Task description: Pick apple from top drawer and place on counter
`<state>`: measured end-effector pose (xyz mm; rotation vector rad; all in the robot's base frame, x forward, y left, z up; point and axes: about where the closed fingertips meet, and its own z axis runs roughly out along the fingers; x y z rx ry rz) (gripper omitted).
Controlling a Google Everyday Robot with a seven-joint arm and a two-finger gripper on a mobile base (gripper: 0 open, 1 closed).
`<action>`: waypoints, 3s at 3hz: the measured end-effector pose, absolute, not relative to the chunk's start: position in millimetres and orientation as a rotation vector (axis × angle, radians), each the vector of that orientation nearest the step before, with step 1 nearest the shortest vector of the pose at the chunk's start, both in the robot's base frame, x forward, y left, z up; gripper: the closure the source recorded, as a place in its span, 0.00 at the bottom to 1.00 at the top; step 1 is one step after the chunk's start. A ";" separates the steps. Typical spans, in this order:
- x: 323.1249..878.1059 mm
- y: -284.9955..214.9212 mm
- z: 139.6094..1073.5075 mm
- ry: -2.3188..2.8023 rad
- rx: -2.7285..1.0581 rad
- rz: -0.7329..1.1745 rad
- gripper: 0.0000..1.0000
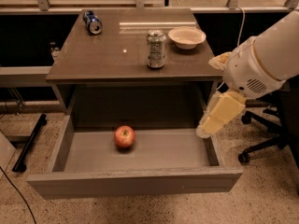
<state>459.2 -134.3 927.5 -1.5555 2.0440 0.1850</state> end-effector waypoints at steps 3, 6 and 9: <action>493.8 -72.9 866.0 1.983 -1.516 0.286 0.00; 508.3 -44.8 800.8 1.949 -1.485 0.416 0.00; 547.0 7.1 731.6 1.895 -1.407 0.599 0.00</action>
Offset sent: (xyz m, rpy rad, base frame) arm 0.0379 0.0702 -0.0726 0.1108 0.0160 0.0466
